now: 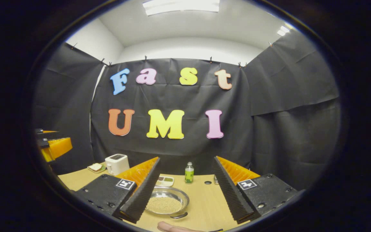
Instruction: First push the handle of the pot to place it horizontally, then grasp the pot with both hands and set it on the induction cooktop.
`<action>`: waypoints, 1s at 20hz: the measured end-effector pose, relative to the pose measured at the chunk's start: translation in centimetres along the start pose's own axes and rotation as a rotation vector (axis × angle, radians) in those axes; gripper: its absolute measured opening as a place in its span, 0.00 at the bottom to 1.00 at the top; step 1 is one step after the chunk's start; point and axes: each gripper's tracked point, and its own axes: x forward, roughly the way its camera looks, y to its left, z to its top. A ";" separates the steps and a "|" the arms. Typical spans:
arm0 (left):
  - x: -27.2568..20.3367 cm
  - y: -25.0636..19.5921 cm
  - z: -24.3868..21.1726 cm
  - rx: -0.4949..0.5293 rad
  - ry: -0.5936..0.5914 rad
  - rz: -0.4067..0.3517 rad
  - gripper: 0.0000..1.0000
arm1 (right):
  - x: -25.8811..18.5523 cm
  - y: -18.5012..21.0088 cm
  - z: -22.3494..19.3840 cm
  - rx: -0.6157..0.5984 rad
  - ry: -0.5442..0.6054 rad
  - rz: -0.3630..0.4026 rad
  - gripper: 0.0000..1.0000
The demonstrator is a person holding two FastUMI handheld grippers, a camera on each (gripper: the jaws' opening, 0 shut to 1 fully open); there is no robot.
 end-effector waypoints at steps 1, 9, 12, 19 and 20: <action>-0.2 -0.2 -0.1 -0.011 0.004 -0.015 0.96 | 0.3 0.3 -0.6 0.000 0.014 0.004 1.00; -1.1 0.9 -0.6 0.001 -0.011 -0.004 0.96 | 3.8 2.9 -6.5 0.030 0.134 0.075 0.92; -1.4 1.6 -0.9 -0.006 -0.021 0.010 0.96 | 4.9 4.1 -10.0 0.058 0.222 0.120 0.81; -1.5 3.4 -2.5 -0.004 -0.026 0.032 0.95 | 7.1 7.4 -17.1 0.025 0.396 0.205 0.17; -1.6 3.6 -2.5 -0.003 -0.031 0.035 0.96 | 7.2 7.7 -18.1 0.018 0.428 0.208 0.11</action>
